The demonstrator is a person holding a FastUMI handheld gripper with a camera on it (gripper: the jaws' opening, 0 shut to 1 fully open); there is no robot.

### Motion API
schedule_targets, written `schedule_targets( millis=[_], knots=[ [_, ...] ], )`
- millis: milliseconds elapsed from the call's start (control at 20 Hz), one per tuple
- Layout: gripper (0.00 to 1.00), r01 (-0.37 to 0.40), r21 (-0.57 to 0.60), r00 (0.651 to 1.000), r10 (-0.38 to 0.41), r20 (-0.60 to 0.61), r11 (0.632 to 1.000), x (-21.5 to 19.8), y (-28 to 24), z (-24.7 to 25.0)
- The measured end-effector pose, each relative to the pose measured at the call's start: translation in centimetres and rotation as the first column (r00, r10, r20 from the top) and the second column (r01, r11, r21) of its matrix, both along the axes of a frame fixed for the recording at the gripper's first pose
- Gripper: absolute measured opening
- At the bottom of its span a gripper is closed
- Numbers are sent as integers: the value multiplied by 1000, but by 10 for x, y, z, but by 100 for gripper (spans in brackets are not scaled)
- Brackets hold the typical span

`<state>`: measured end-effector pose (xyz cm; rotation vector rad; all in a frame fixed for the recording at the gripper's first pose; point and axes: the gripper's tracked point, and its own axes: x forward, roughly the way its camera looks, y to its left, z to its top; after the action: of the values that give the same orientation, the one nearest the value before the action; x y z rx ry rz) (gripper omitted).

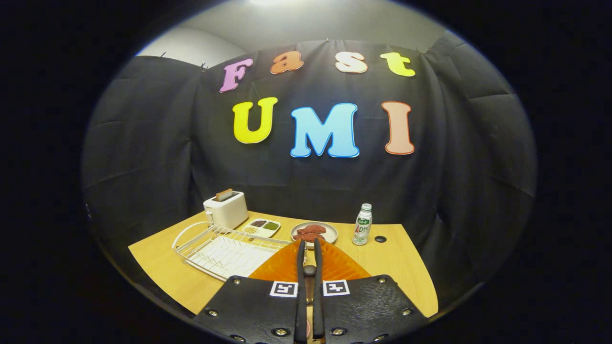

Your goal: Take the plate from the dish rack, then take the spoon from the basket and place it into the plate.

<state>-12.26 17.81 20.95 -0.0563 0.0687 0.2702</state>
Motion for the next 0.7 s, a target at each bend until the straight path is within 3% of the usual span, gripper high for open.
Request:
schedule_targets(
  millis=[700],
  knots=[
    [5,-194,-3,973,192,-131,981,4,97,-81]
  ],
)
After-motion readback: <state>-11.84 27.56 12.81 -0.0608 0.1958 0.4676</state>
